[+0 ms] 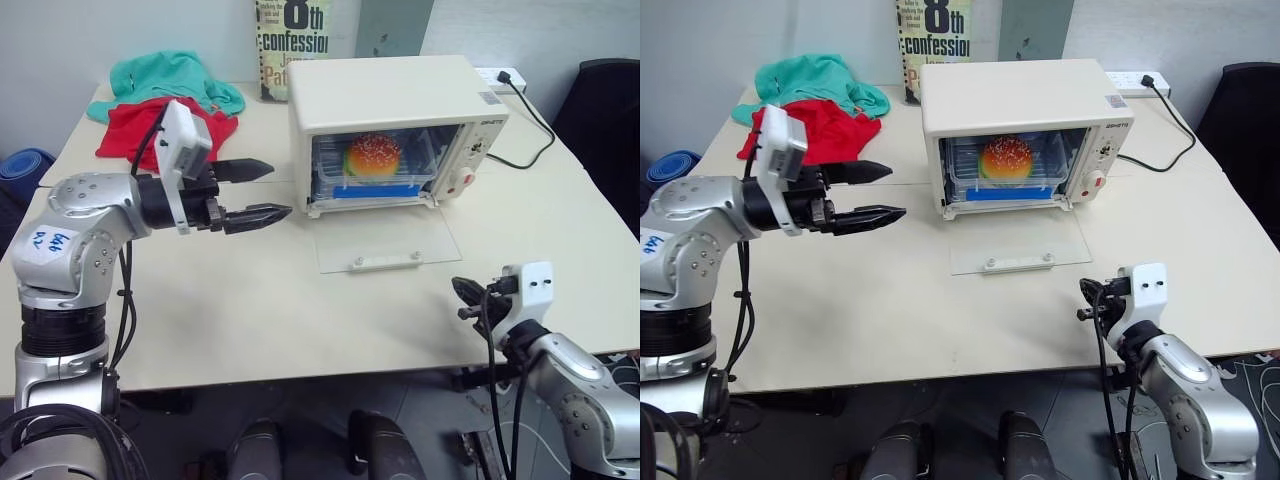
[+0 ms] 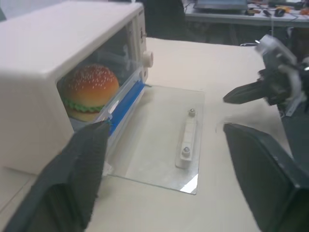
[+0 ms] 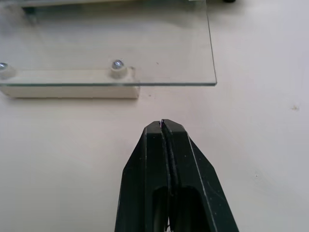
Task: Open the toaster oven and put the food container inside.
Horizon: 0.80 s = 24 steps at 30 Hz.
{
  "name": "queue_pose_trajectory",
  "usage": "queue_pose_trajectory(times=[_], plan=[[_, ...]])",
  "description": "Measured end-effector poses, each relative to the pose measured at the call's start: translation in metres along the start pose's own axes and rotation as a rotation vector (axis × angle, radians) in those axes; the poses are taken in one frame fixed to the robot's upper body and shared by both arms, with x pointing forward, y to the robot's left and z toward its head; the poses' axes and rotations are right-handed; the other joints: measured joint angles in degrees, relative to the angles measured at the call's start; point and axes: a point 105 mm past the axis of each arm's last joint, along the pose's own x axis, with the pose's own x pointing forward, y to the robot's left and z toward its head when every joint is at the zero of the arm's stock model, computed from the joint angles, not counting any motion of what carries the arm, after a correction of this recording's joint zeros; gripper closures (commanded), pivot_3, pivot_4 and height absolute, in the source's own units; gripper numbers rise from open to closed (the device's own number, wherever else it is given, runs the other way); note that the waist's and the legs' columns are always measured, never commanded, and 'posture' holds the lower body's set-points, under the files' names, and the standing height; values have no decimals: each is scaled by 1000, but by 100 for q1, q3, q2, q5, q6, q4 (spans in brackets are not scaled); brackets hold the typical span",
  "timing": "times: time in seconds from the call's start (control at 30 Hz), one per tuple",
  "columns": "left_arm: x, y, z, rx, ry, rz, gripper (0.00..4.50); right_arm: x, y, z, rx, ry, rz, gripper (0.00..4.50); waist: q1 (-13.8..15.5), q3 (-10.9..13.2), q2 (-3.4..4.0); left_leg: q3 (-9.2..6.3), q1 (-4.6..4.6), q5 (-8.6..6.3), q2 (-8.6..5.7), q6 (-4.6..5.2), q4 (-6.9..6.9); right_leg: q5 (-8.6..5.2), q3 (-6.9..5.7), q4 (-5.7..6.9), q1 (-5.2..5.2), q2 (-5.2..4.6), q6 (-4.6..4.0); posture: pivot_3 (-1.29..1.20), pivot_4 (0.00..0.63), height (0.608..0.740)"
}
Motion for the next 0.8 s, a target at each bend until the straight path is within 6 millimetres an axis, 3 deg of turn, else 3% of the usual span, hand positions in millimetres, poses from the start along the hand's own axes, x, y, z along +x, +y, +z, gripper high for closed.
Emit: queue_pose_trajectory(times=[0.3,0.47,0.57,0.67,0.73,0.8], plan=[[1,8,9,73,-15,70,31,37,-4,-2,-2,-36,-4,4500,-10,0,1,7,-2,6,1,-11,-8,-1,7,1,-10,5,-2,0,150,740],[3,7,8,78,-13,62,31,46,0,36,-48,-128,30,4500,-11,1,2,13,-3,8,0,-14,-8,-1,16,6,-17,5,-1,0,150,740],[2,8,7,82,-7,57,31,34,2,78,-96,-191,97,4500,0,4,7,19,-8,8,0,-14,-7,0,22,10,-22,5,0,0,150,740],[-2,12,3,73,11,62,31,5,1,123,-201,-232,168,4500,40,4,6,14,-8,4,1,-8,-10,0,18,2,-21,6,0,0,150,740],[-6,12,4,78,26,54,31,-13,-2,131,-253,-181,202,4500,58,3,5,17,-7,0,0,-2,-16,0,19,1,-19,6,0,0,150,740],[-12,13,4,73,42,40,31,-33,-11,125,-285,-70,230,4500,96,3,5,21,-7,0,0,0,-15,0,20,-10,-19,6,0,0,150,740]])
